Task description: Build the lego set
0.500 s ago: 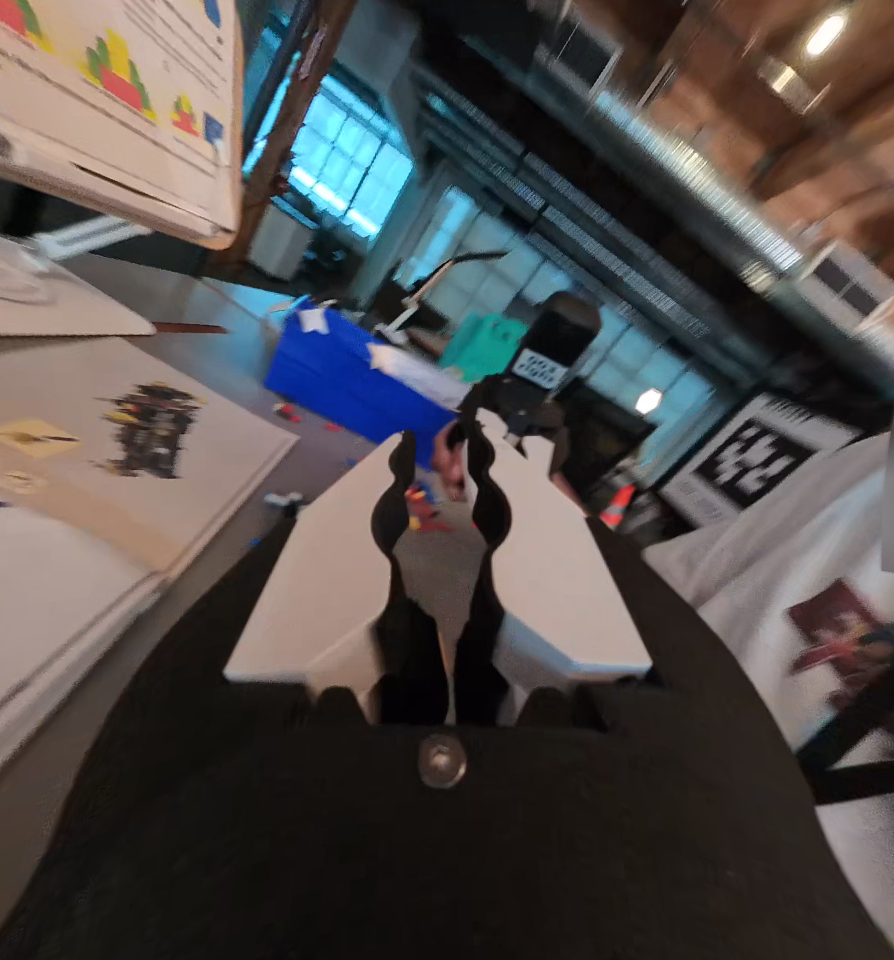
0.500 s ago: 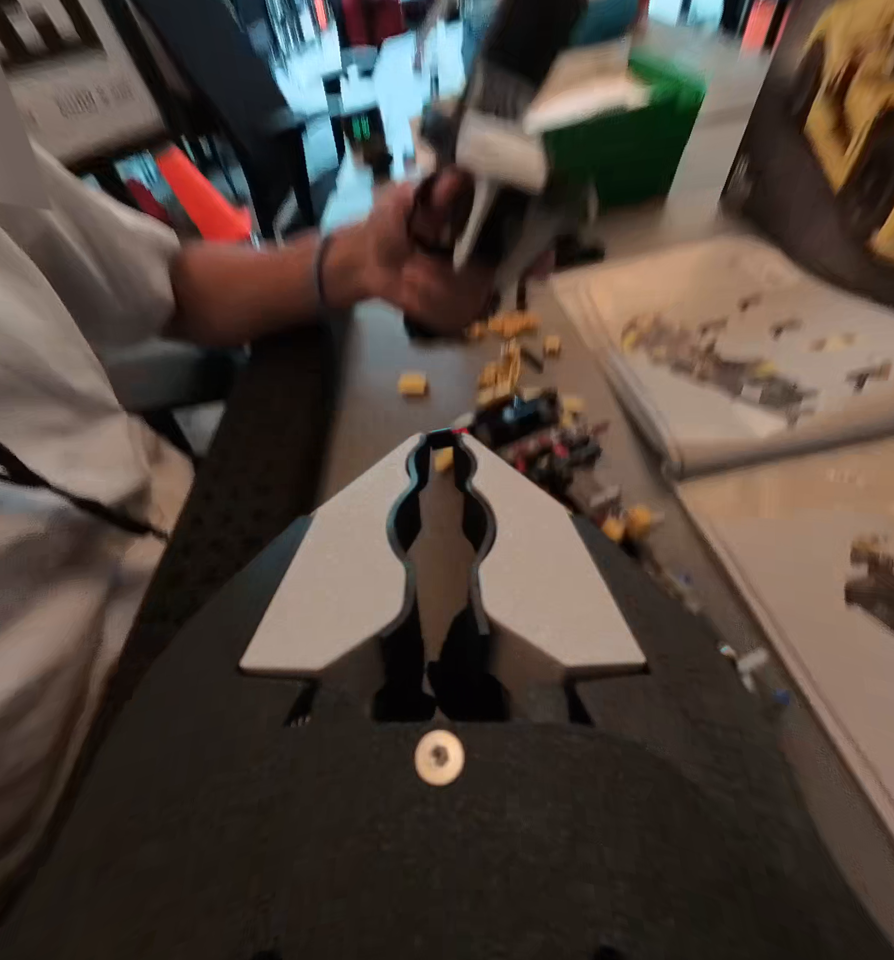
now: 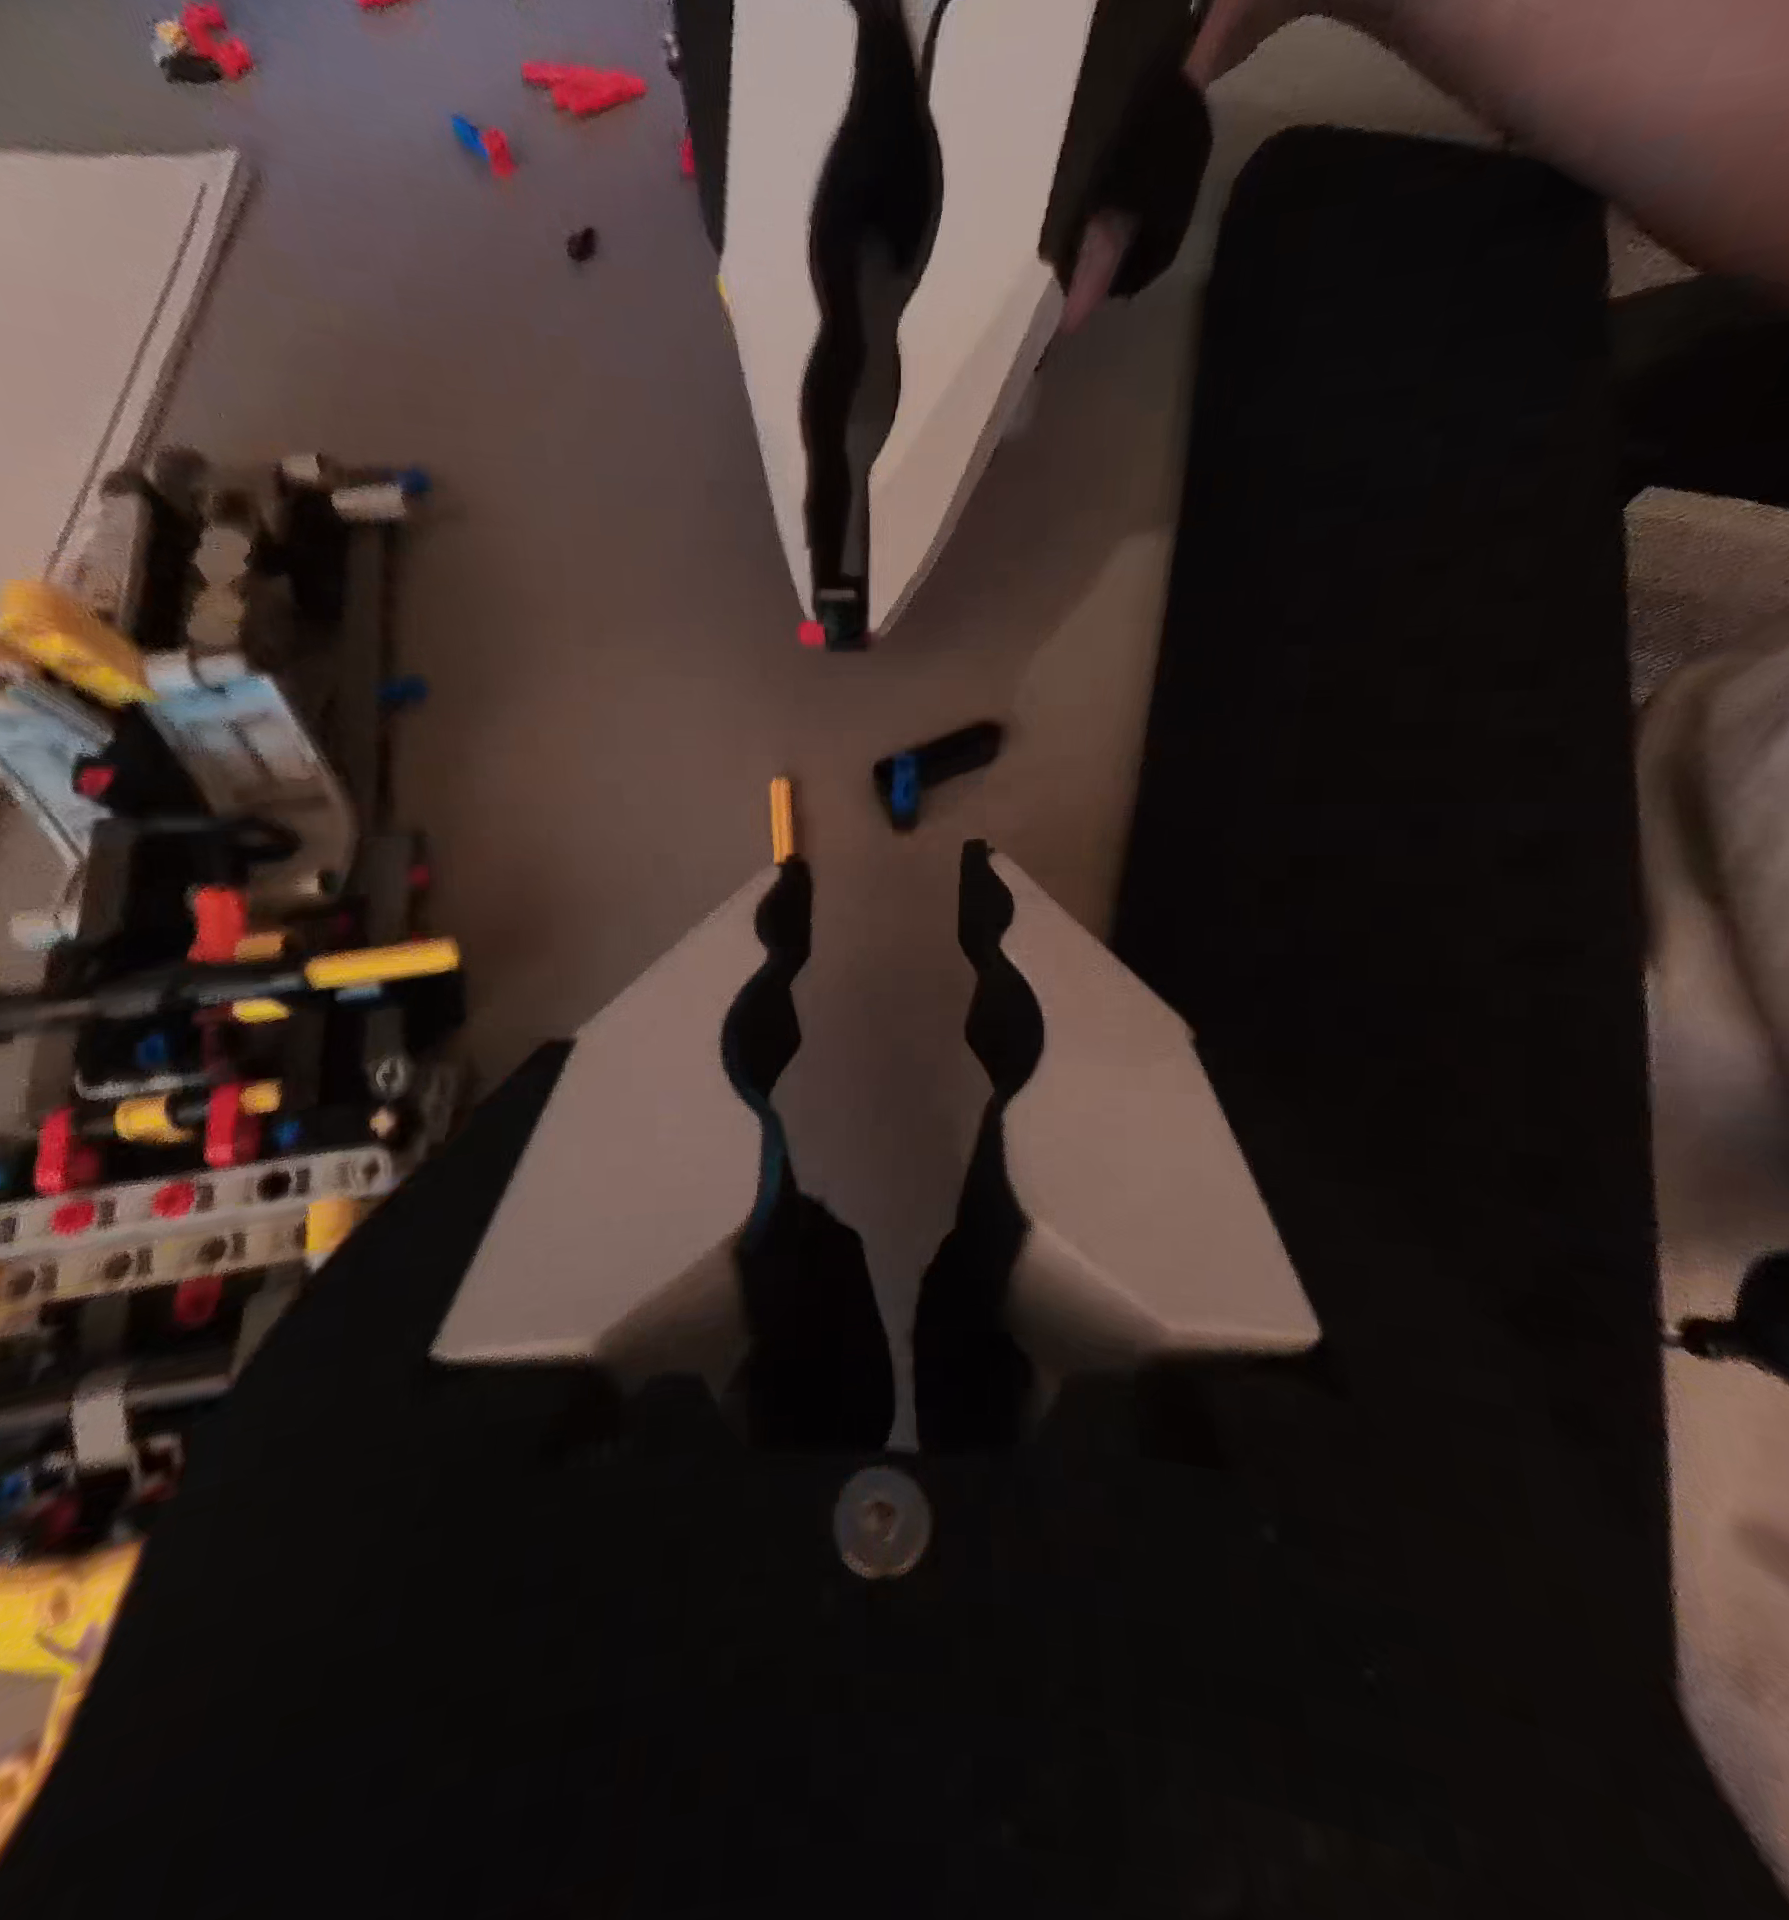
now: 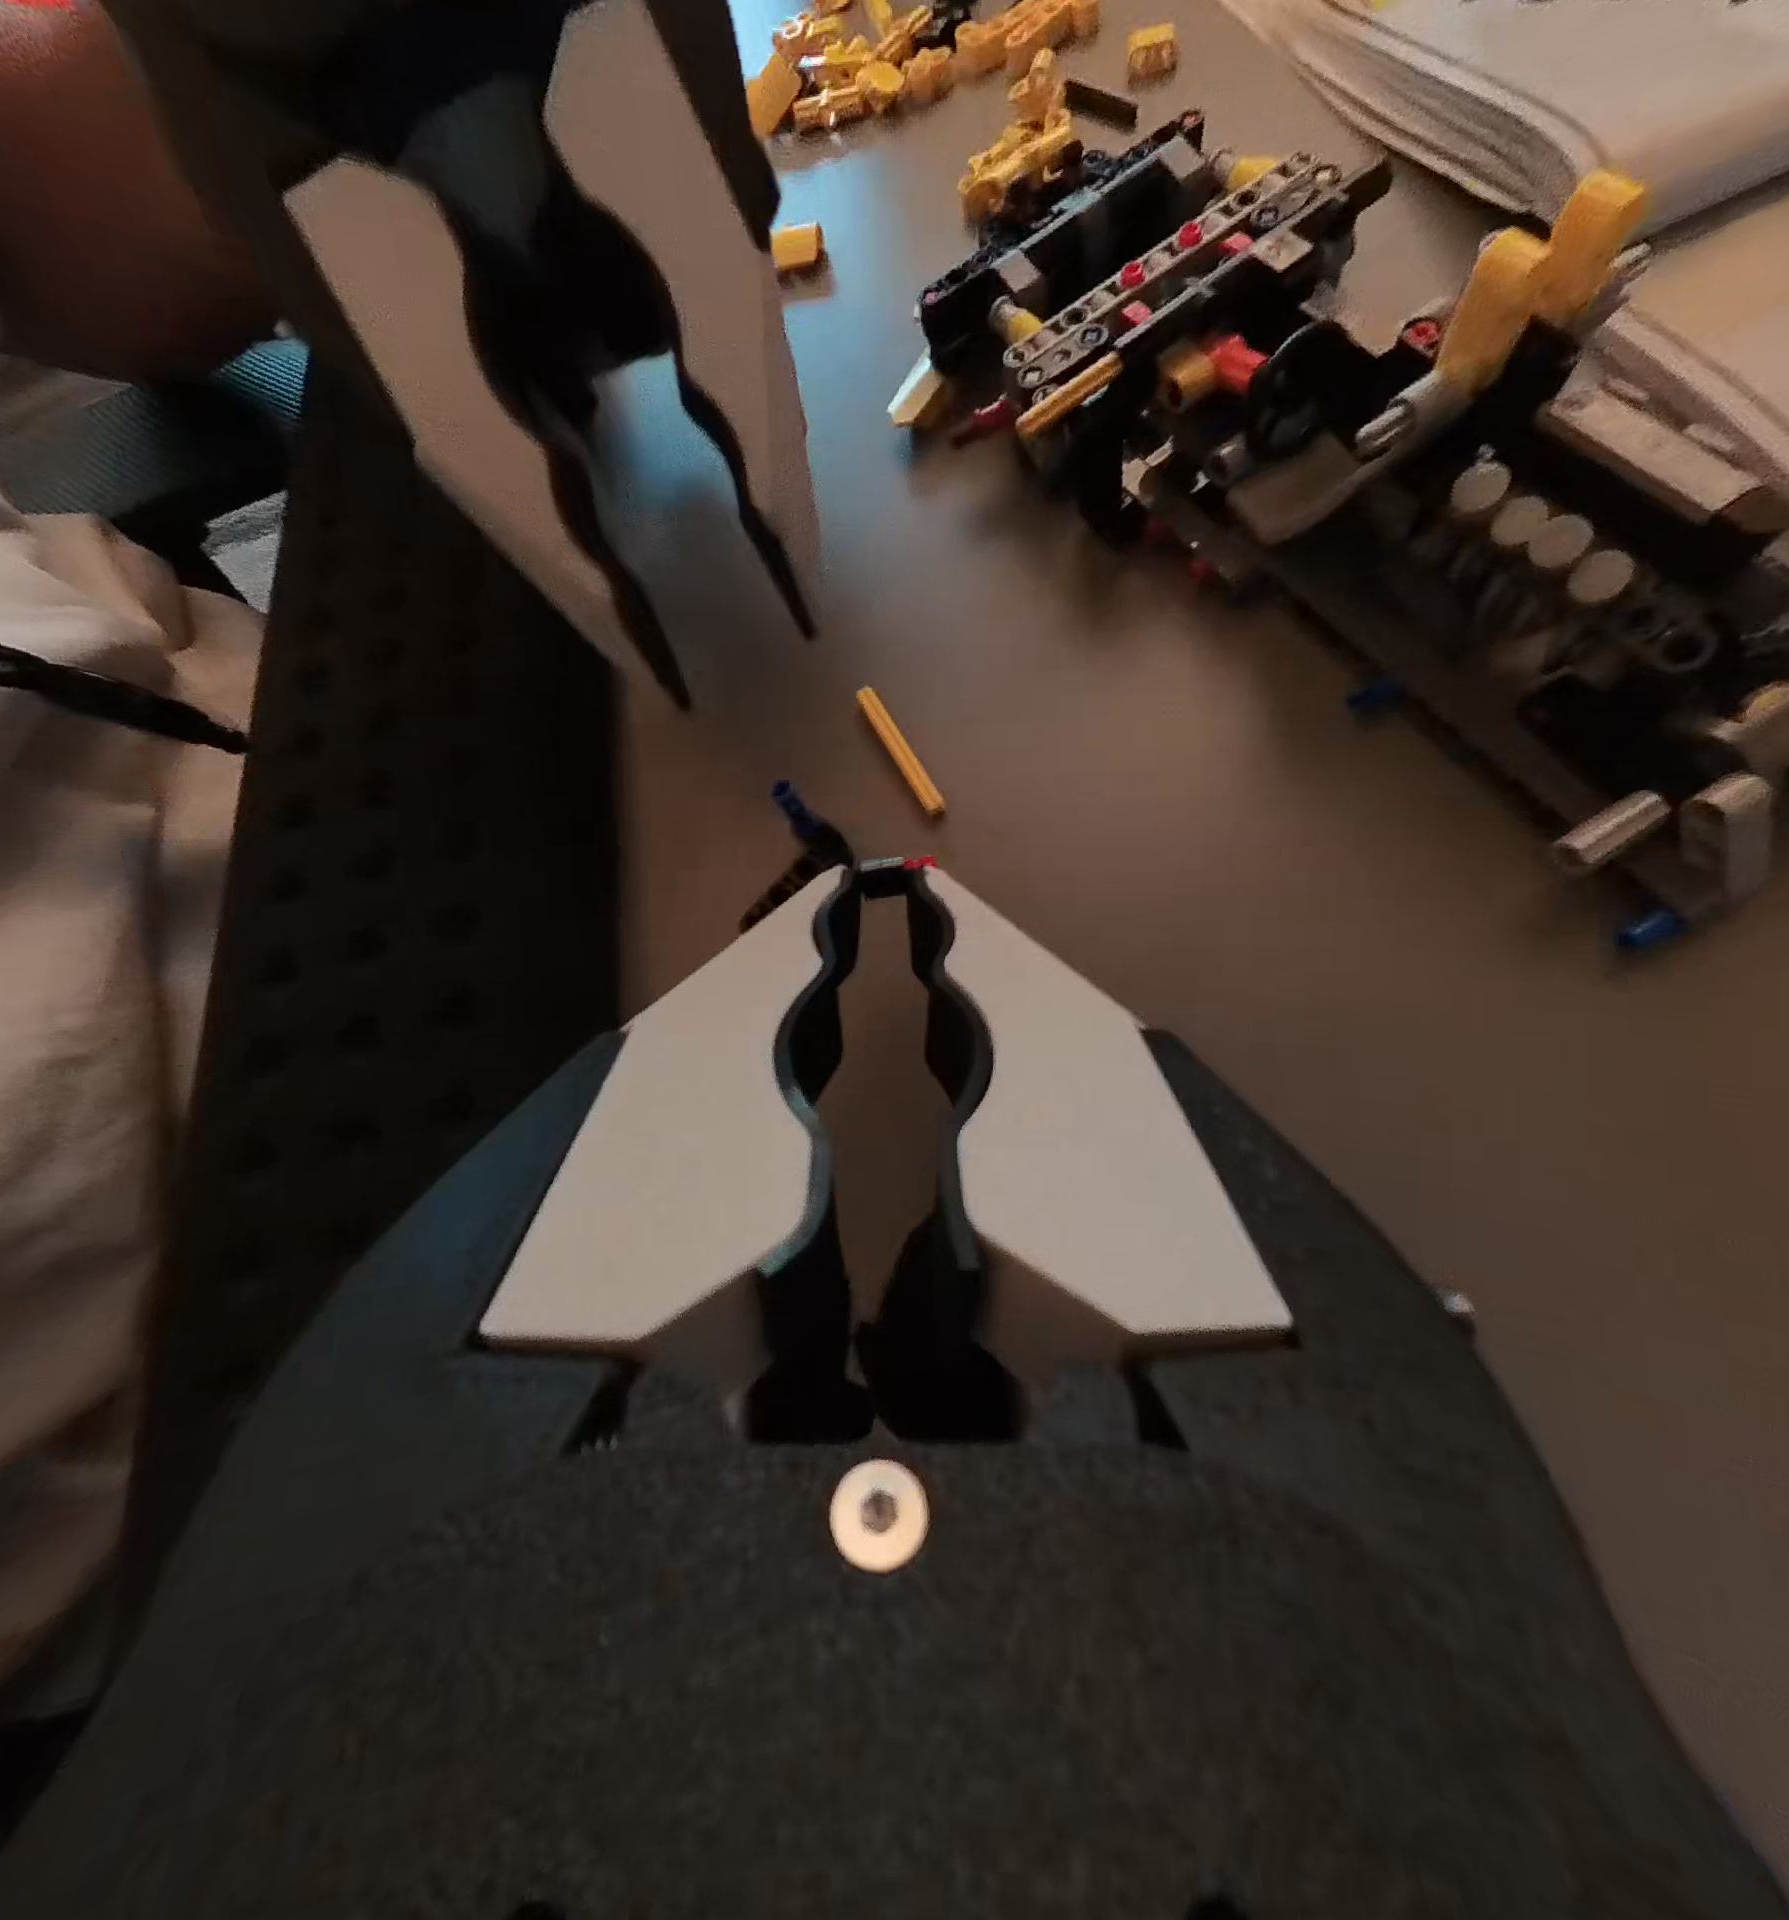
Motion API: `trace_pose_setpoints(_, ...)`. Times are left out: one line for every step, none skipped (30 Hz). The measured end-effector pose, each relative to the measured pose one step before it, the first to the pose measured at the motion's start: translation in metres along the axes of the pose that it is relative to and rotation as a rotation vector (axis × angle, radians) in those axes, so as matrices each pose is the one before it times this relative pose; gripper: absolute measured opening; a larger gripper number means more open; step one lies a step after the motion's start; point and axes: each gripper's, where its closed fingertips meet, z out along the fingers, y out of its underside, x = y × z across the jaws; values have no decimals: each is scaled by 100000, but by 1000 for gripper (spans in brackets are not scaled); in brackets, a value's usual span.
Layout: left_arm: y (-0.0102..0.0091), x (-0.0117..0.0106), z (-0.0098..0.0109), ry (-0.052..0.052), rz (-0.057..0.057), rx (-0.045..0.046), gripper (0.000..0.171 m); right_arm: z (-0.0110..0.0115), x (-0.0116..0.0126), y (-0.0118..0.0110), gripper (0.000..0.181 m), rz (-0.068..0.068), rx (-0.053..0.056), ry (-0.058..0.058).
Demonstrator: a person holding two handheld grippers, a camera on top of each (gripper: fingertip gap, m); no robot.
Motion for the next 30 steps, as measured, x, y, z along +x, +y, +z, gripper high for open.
trace_pose_setpoints(-213,-53,464,-770,1958,-604,26,25,126,42,8,-701,-546,1229)
trace_pose_setpoints(-52,56,438,707,1529,-1432,26,58,123,166,8,-858,-1446,1436)
trace_pose_setpoints(16,-19,422,715,726,-1551,26,74,76,176,8,-1090,-1515,1247)
trace_pose_setpoints(-1,-69,425,515,172,-1316,26,82,60,109,8,-1183,-1248,1348)
trace_pose_setpoints(67,-25,427,479,-9,-1478,26,60,-14,74,8,-1113,-961,901)
trace_pose_setpoints(190,96,417,711,428,-2096,23,72,-131,99,8,-711,-1321,209)
trace_pose_setpoints(206,99,406,-58,1047,-2003,21,87,-87,173,8,-369,-1902,495)
trace_pose_setpoints(136,64,373,-756,1451,-1325,20,85,-91,198,8,-663,-2152,852)
trace_pose_setpoints(-106,203,228,-121,1337,322,16,70,-106,124,8,-1053,-1681,1015)
trace_pose_setpoints(-221,143,108,-224,416,955,10,52,-109,85,8,-707,-1285,985)
trace_pose_setpoints(-78,-82,82,-1351,44,175,5,38,-67,96,8,-245,-1375,748)
trace_pose_setpoints(-34,-158,48,-1804,296,206,5,53,-14,118,9,87,-1298,741)
trace_pose_setpoints(-46,-245,-15,-2205,377,486,5,67,-43,109,9,387,-886,209)
trace_pose_setpoints(-120,-233,-89,-2172,504,1113,5,95,-33,105,9,568,-528,-102)
trace_pose_setpoints(-205,-304,-235,-2404,337,1763,5,99,53,119,9,686,-278,83)
trace_pose_setpoints(-270,-483,-344,-3052,-417,2179,5,95,92,127,9,715,-186,129)
trace_pose_setpoints(-325,-671,-467,-3773,-1107,2732,5,76,84,57,9,648,286,-32)
trace_pose_setpoints(-454,-908,-589,-4975,-1220,3808,5,30,110,-53,9,763,878,113)
trace_pose_setpoints(-535,-1054,-670,-5984,-880,4575,5,-3,185,-125,9,757,951,777)
trace_pose_setpoints(-429,-1212,-681,-7025,-751,3629,5,-61,61,-238,11,595,1470,138)
trace_pose_setpoints(-300,-1365,-658,-7860,-897,2396,5,-139,-58,-446,14,703,2697,-470)
trace_pose_setpoints(-290,-1294,-612,-7288,-1081,2133,5,-248,-100,-727,18,1046,4198,-953)
trace_pose_setpoints(-389,-1129,-604,-6339,-1580,2634,4,-365,81,-1027,21,1923,5757,-55)
trace_pose_setpoints(-448,-1067,-577,-6114,-2017,2790,4,-422,126,-1401,21,3096,7338,-32)
trace_pose_setpoints(-545,-961,-560,-6053,-1942,3346,4,-325,24,-1782,23,4378,9023,-901)
trace_pose_setpoints(-578,-760,-483,-5189,-1821,3290,4,-126,-134,-2055,24,5811,10353,-1699)
trace_pose_setpoints(-532,-502,-396,-4062,-1617,2759,3,139,-25,-2101,24,8126,10965,-762)
trace_pose_setpoints(-542,-404,-333,-3741,-1393,2790,4,383,-324,-1926,24,9799,11191,-2561)
trace_pose_setpoints(-475,-375,-280,-3766,-1157,2264,5,523,-683,-1517,26,9727,10390,-5019)
trace_pose_setpoints(-436,-315,-230,-3413,-1012,2077,4,522,-444,-1058,25,8745,8776,-3625)
